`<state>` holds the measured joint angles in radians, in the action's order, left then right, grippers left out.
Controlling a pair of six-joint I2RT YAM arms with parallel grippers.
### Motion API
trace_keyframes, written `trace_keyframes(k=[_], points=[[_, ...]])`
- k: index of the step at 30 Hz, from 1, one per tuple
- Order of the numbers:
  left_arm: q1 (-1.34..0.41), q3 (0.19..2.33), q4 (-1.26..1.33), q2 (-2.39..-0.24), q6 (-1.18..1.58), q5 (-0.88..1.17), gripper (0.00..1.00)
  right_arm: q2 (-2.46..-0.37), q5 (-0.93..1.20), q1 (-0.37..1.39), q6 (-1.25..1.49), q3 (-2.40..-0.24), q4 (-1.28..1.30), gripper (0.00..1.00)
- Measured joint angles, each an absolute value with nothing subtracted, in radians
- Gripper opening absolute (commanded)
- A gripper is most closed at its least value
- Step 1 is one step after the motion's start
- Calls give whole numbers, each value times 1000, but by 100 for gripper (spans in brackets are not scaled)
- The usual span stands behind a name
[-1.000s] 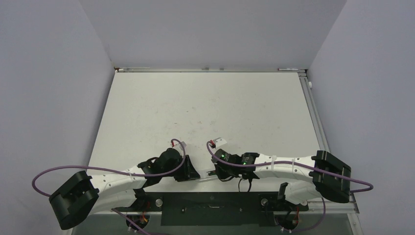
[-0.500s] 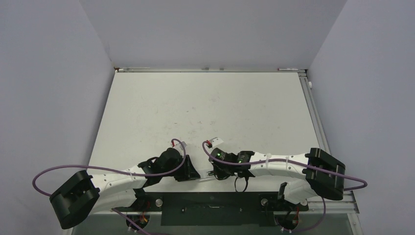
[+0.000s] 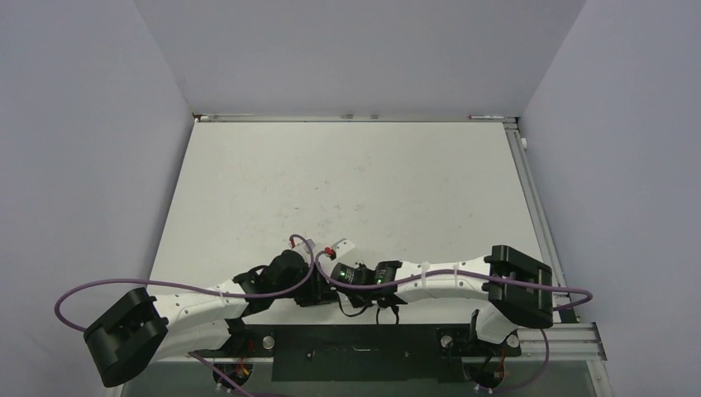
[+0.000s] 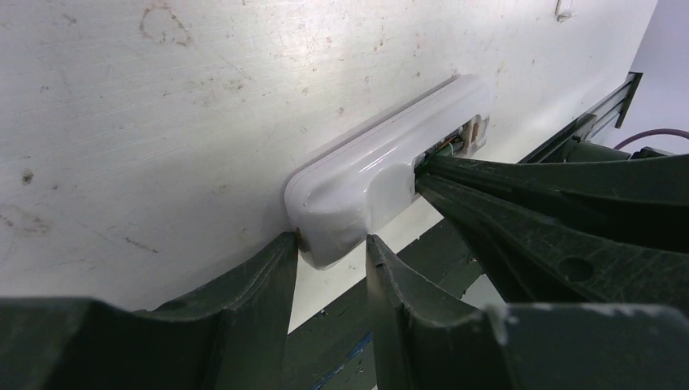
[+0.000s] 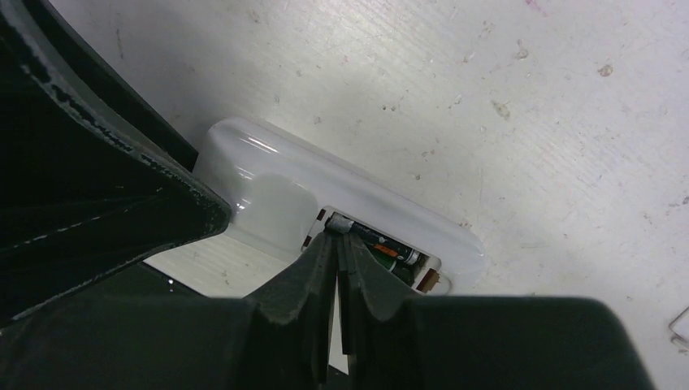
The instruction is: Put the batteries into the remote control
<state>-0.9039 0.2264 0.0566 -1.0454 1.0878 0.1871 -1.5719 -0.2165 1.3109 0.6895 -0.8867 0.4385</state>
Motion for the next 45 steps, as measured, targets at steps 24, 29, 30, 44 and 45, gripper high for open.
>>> trace_keyframes(k=[24,29,30,44,45], points=[[-904,227,30,-1025,1069,180,35,-1466,-350,1341,751,-910,617,28],[-904,237,10,-1021,1060,179,41,-1374,-373,1315,753,-891,641,36],[-905,241,2,-1019,1060,179,42,-1355,-377,1300,754,-881,647,37],[-1000,243,-18,-991,1097,183,53,-1136,-434,1104,831,-745,706,51],[-1003,243,-15,-992,1102,184,53,-1131,-437,1096,845,-738,709,51]])
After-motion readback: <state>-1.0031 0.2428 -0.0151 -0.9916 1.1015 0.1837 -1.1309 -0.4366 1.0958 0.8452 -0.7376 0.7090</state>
